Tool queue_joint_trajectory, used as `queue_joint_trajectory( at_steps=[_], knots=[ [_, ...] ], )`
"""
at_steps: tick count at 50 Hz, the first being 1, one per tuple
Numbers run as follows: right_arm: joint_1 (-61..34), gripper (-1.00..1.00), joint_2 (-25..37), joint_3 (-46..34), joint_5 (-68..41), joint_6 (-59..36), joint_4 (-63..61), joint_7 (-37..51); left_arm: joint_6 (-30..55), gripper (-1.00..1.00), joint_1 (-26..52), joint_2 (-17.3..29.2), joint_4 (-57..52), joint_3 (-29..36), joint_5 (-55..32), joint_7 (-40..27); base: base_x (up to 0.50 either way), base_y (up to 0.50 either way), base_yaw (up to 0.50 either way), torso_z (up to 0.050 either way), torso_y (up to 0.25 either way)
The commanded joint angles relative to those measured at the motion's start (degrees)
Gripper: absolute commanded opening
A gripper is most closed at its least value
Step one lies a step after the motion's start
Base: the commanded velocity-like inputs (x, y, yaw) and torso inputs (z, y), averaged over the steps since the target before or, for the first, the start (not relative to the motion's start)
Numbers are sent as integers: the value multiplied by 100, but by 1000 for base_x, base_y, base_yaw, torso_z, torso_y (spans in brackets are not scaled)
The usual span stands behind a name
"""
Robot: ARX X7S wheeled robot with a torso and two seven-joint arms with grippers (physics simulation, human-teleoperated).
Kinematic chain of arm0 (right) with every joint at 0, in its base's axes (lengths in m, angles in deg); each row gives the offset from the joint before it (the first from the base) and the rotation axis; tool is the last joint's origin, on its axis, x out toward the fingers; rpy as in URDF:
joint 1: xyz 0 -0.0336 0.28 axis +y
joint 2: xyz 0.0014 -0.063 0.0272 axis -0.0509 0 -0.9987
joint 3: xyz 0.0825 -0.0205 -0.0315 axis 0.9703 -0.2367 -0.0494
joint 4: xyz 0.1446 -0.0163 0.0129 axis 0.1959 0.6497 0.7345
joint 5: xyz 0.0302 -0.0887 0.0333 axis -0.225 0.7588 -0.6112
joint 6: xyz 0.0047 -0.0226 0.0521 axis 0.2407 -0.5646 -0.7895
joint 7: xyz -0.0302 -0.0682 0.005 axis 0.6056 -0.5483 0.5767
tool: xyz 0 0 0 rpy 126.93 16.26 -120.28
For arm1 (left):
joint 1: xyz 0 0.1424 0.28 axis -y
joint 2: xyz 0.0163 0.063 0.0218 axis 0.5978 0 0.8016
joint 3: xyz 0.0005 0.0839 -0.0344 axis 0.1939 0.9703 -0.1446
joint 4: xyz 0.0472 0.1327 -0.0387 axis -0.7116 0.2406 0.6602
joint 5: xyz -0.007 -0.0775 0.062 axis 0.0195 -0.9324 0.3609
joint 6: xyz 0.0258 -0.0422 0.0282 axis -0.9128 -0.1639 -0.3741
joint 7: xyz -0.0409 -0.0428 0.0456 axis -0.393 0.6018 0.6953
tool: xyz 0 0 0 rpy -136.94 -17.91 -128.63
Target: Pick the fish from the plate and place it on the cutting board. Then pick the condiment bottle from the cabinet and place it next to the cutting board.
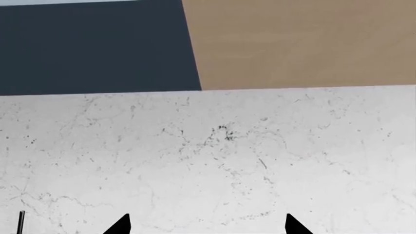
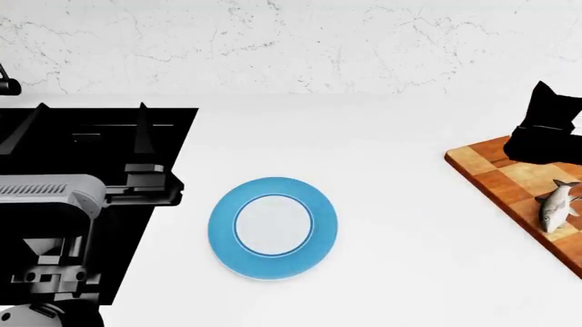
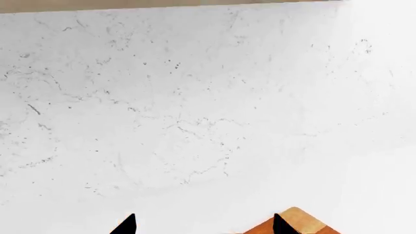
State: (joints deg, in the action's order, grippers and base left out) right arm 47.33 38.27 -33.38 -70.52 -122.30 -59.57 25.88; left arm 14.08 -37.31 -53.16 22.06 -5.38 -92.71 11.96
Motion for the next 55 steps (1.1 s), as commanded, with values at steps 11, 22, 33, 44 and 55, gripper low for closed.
queue_joint_trajectory(
  at_steps=[11,22,33,44,55],
  knots=[
    [1168,100,-901,377,1109,105,-1556,-1139,-90,100,-28,49,-59,1,-53,-41,0,0,0,0,0],
    [1370,100,-1044,312,1342,131,-1647,-1349,-101,100,-25,76,-66,22,-71,-74,-271,0,0,0,0],
    [1466,100,-1106,212,1660,102,-1592,-1427,-120,100,-28,101,-69,34,-92,-97,-500,11,0,0,0],
    [1487,100,-1084,138,1832,83,-1684,-1403,-158,100,-33,126,-49,49,-103,-116,-385,424,0,0,0],
    [1586,100,-1072,227,1867,193,-1761,-1464,-178,100,-28,149,-23,81,-111,-136,-68,500,0,0,0]
  ],
)
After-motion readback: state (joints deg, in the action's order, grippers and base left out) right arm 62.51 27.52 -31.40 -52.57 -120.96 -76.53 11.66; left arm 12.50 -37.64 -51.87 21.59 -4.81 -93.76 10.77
